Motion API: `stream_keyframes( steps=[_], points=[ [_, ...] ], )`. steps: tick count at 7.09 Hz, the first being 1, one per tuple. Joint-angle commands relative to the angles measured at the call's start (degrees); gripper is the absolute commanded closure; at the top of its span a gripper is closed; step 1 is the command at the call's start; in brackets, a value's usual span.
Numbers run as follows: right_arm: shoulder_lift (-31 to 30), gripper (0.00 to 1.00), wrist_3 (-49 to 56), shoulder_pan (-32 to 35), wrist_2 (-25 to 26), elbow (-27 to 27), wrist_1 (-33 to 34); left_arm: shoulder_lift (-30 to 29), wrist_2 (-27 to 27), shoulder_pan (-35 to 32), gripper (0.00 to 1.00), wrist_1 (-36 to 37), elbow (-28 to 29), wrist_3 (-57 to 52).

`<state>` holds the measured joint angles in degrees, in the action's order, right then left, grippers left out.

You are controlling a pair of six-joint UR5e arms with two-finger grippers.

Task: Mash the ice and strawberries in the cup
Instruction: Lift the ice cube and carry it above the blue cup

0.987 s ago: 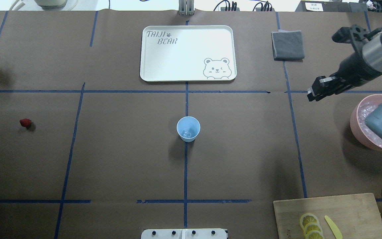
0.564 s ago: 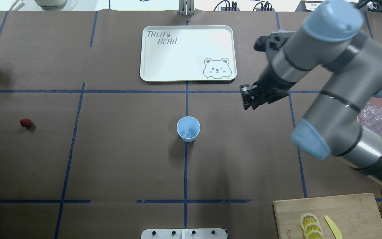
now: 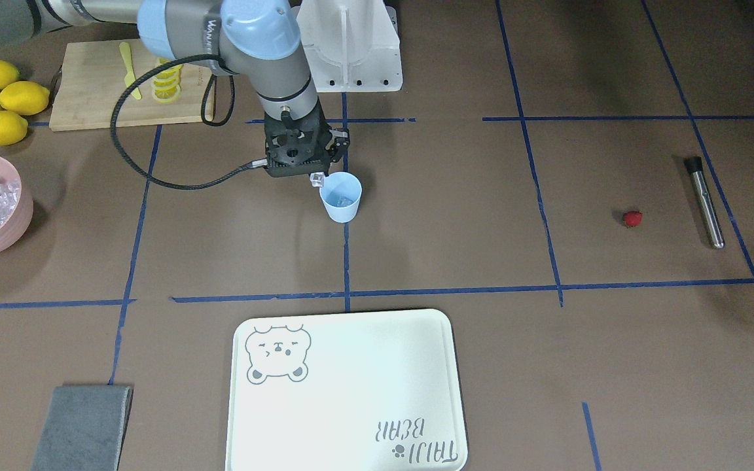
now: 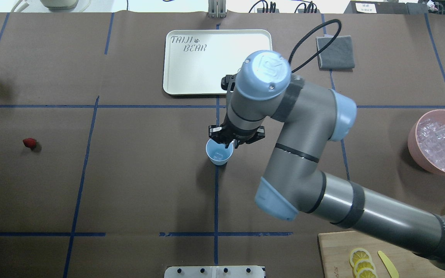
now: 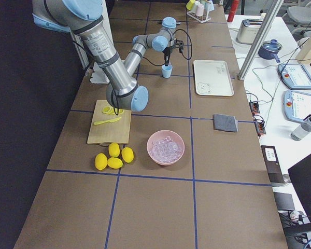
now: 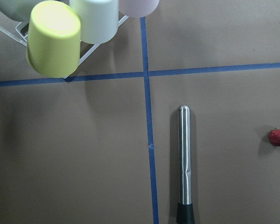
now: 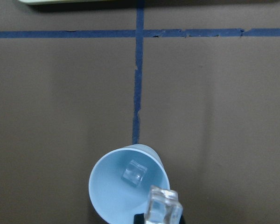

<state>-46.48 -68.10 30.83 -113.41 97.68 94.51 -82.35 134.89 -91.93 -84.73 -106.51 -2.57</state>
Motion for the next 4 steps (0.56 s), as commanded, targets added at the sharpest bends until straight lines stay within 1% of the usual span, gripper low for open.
stream_keyframes(
  steps=[1, 4],
  points=[
    [2.4, 1.0, -1.1, -2.3, 2.6, -2.9, 0.0, 0.0, -0.1, 0.0, 0.0, 0.0, 0.1, -0.1],
    [3.1, 1.0, -1.1, -2.6, 2.7, -4.0, 0.0, 0.0, -0.1, 0.0, 0.0, 0.0, 0.1, -0.1]
  ],
)
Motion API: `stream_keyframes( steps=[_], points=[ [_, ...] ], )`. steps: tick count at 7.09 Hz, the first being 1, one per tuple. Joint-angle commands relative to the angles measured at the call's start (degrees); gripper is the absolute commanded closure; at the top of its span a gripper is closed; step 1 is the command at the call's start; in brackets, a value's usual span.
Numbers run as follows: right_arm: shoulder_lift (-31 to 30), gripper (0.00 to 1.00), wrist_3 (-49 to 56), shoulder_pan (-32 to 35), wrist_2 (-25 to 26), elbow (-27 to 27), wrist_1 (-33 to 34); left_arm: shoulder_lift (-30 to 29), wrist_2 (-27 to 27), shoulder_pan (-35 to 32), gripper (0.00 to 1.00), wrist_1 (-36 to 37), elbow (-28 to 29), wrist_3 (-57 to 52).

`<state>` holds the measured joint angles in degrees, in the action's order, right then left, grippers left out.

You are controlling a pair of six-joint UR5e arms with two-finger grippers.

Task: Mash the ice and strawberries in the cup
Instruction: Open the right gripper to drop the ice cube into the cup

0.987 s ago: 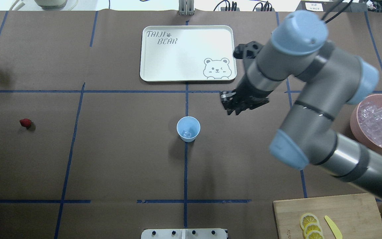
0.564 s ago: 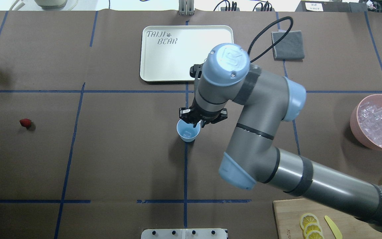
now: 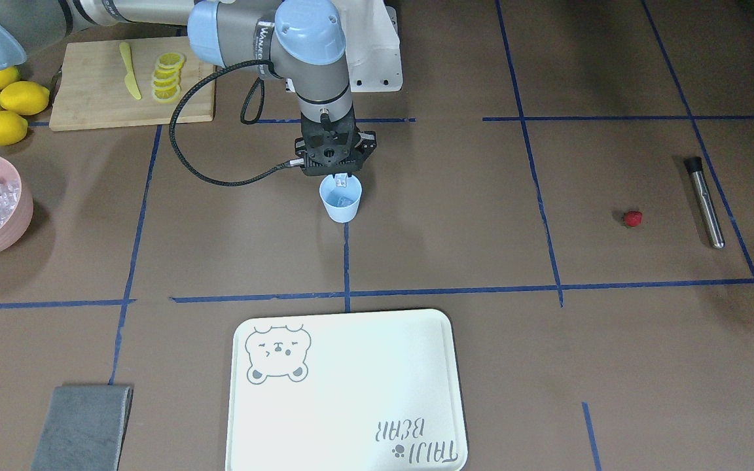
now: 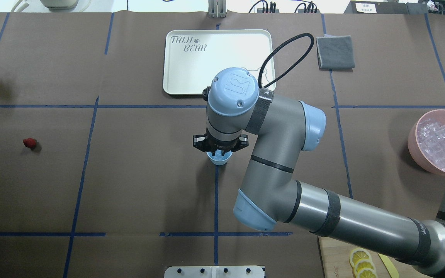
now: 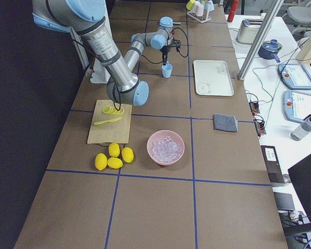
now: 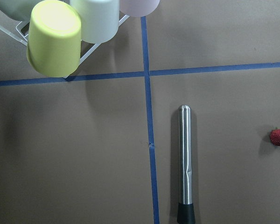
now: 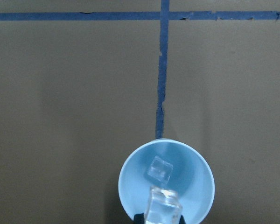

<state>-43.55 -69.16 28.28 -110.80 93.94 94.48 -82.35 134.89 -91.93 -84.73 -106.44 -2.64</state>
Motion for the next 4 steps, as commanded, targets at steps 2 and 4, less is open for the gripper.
stream_keyframes(
  steps=[2, 4],
  points=[
    [0.0, 0.93, 0.0, 0.0, 0.1, -0.3, 0.0, 0.0, 0.0, 0.0, 0.0, 0.0, 0.1, 0.0],
    [0.0, 0.79, 0.0, 0.1, 0.1, -0.3, 0.0, -0.2, 0.0, 0.0, 0.0, 0.1, 0.1, 0.1]
  ],
)
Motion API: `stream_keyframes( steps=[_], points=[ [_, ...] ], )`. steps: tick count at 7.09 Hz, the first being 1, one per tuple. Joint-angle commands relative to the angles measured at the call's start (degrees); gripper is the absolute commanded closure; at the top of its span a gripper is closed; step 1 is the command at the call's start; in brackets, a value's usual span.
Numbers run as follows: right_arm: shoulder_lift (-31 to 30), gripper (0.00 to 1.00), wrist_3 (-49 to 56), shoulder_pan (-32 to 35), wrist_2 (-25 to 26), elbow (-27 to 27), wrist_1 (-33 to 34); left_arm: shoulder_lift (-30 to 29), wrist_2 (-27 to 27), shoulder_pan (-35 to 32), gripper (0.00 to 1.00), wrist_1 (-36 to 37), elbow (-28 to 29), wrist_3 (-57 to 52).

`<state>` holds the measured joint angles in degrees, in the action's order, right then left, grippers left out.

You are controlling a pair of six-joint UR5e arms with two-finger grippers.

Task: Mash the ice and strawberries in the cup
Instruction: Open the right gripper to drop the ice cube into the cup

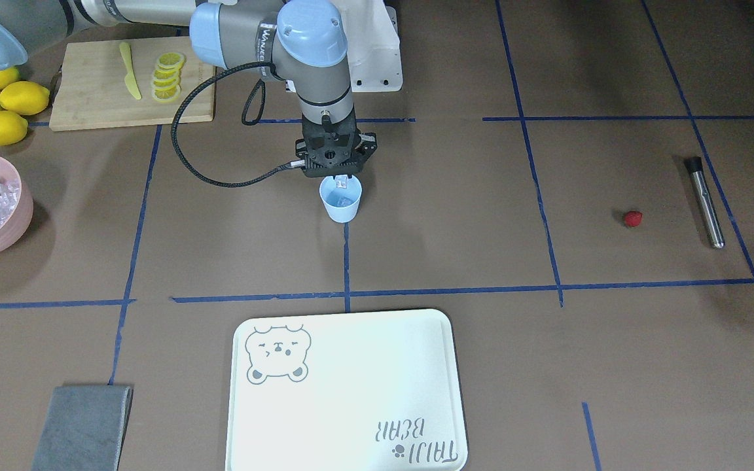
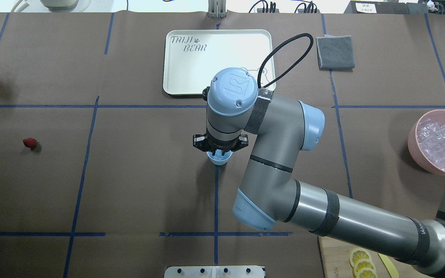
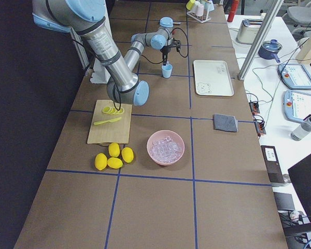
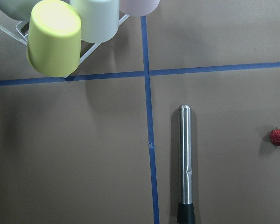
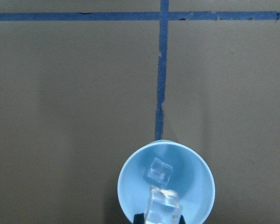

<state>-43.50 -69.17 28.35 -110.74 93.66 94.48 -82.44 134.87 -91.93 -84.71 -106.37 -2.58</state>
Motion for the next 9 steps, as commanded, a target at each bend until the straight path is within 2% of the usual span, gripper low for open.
stream_keyframes(
  steps=[1, 2, 4, 5, 6, 7, 9],
  points=[
    [0.0, 0.65, 0.0, 0.1, 0.0, 0.0, 0.0, -0.1, 0.0, 0.0, 0.0, 0.0, 0.0, 0.0],
    [0.0, 0.57, 0.0, 0.2, 0.0, 0.0, 0.0, -0.1, 0.0, 0.0, 0.0, 0.1, -0.1, 0.0],
    [0.1, 0.55, 0.0, 0.4, -0.1, 0.1, 0.0, -0.1, 0.0, 0.0, 0.0, 0.1, -0.1, -0.1],
    [0.1, 0.5, 0.0, 0.5, -0.1, 0.1, 0.0, -0.1, 0.0, 0.0, 0.0, 0.1, -0.2, 0.0],
    [0.0, 0.12, 0.0, 0.7, -0.1, 0.1, -0.1, -0.1, 0.0, 0.0, 0.0, 0.1, -0.2, 0.0],
    [0.1, 0.02, 0.0, 0.7, -0.1, 0.2, -0.1, -0.1, 0.0, 0.0, 0.0, 0.1, -0.2, 0.0],
    [0.1, 0.01, 0.0, 0.7, -0.1, 0.2, -0.1, -0.1, 0.0, 0.0, 0.0, 0.0, -0.2, 0.0]
  ],
)
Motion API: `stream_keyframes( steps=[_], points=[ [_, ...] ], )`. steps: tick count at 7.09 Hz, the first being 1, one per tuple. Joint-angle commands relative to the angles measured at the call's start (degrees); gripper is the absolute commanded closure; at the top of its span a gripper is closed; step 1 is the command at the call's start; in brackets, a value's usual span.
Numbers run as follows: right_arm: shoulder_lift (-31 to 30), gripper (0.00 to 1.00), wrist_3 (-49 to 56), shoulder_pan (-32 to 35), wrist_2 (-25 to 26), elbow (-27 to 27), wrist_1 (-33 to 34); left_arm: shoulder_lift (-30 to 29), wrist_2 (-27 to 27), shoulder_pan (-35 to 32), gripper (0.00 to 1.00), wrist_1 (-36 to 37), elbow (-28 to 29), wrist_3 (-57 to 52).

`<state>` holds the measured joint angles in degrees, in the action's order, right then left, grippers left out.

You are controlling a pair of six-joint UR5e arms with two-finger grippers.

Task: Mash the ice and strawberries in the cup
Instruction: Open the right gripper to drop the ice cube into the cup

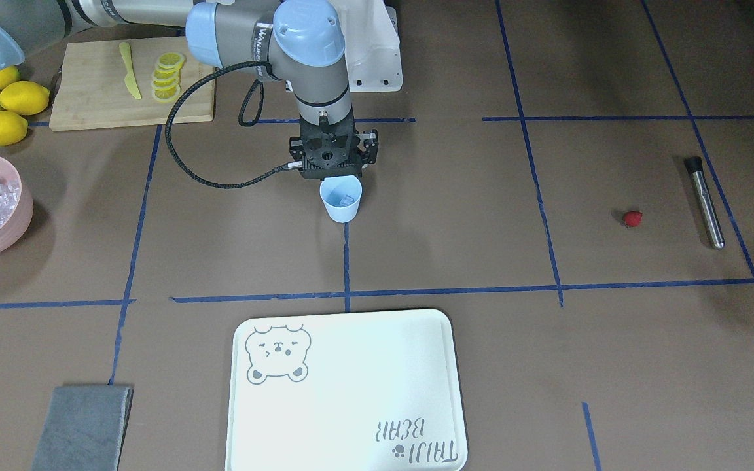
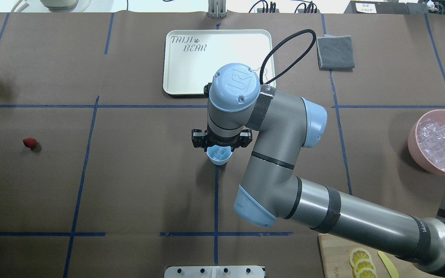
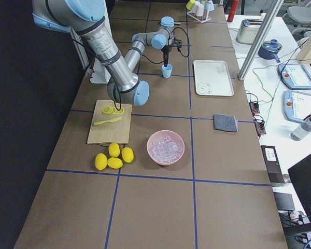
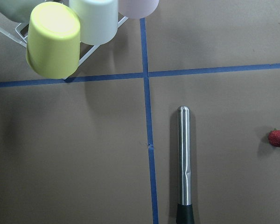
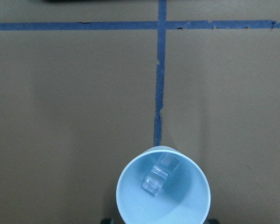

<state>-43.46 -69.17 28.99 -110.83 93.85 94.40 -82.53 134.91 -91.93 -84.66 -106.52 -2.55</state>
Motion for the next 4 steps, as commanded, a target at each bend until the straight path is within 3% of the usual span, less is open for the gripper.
stream_keyframes(
  steps=[1, 3, 4],
  points=[
    [0.0, 0.01, -0.1, 0.0, 0.0, 0.1, 0.0, 0.0, 0.0, 0.0, 0.0, 0.0, 0.0, 0.0],
    [0.1, 0.01, 0.0, 2.6, -1.0, 2.6, 0.2, 0.0, 0.0, 0.0, 0.0, 0.0, 0.0, 0.0],
    [-3.4, 0.01, 0.1, 5.2, -2.4, 8.0, 1.4, 0.0, 0.0, 0.0, 0.0, 0.0, 0.0, 0.0]
  ],
)
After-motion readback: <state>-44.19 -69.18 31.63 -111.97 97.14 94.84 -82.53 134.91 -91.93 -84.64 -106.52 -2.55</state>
